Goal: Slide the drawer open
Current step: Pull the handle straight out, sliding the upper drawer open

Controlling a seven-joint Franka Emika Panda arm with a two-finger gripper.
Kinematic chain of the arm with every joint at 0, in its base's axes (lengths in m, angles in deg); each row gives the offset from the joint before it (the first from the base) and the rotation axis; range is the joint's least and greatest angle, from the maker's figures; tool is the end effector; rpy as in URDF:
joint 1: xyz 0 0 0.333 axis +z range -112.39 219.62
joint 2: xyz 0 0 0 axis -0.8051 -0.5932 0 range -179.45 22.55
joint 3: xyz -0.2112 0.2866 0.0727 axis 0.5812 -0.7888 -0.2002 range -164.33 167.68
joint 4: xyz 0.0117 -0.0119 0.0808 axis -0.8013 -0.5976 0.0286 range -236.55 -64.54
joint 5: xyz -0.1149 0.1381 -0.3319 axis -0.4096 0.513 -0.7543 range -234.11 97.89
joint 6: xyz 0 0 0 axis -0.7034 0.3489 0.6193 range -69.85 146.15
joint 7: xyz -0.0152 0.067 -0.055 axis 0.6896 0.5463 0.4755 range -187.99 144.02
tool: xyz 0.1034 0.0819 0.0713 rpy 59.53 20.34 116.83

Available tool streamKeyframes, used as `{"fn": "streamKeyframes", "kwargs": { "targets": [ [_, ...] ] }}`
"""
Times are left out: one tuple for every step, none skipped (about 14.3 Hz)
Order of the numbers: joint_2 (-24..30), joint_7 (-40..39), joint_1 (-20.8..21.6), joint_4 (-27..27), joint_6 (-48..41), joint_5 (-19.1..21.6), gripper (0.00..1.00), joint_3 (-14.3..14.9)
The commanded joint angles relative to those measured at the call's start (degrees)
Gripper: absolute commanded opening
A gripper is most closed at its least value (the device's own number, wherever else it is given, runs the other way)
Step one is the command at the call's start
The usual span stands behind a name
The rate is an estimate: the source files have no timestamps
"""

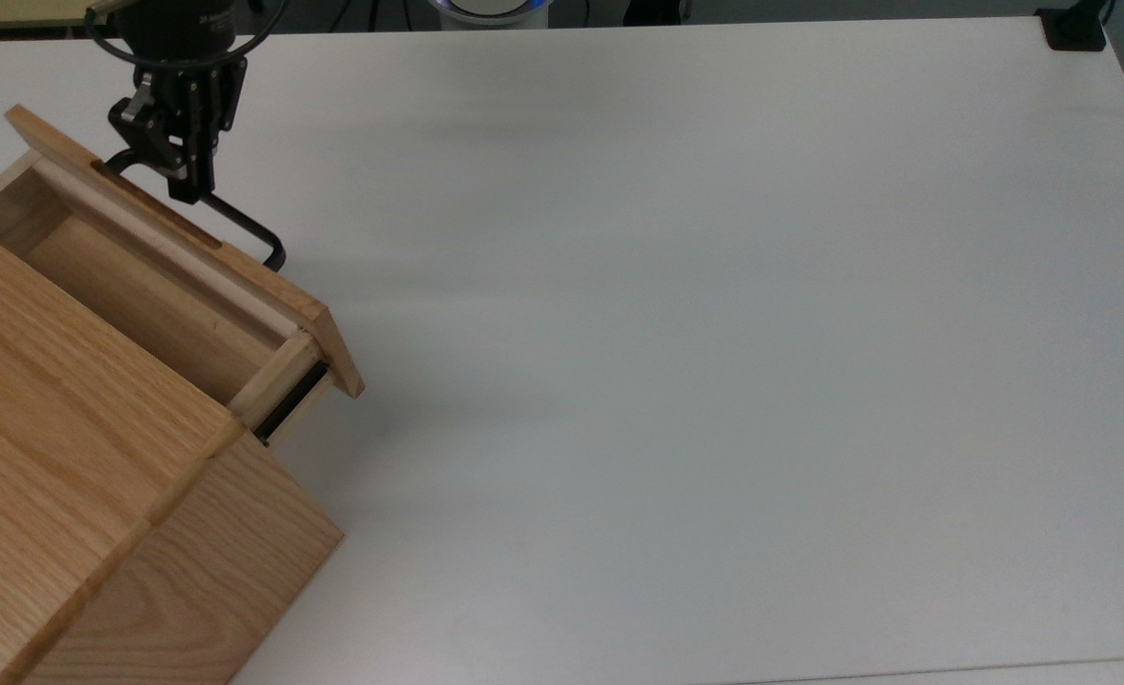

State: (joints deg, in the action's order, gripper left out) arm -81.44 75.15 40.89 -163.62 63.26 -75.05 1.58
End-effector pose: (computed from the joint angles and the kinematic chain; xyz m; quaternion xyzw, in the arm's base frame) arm 0.6065 -0.1426 0.5733 -0.5834 0.7786 -0.2021 0.1120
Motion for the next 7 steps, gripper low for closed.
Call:
{"fn": "streamKeyframes", "kwargs": {
  "targets": [
    [6.7,-2.2,0.7,-5.0,-2.6,-1.1,0.03,-2.0],
    [7.4,-2.2,0.7,-5.2,-3.8,-1.1,0.03,-2.2],
    [8.4,-2.2,0.8,-5.9,-4.4,-1.1,0.03,-2.5],
    [9.0,-2.2,0.9,-6.3,-4.8,-1.1,0.03,-2.5],
    [9.6,-2.2,1.0,-6.5,-5.5,-1.1,0.03,-2.5],
    [9.9,-2.2,1.1,-6.5,-6.2,-1.1,0.03,-2.6],
    [10.1,-2.2,1.7,-6.5,-7.2,-1.1,0.03,-2.9]
  ]
}}
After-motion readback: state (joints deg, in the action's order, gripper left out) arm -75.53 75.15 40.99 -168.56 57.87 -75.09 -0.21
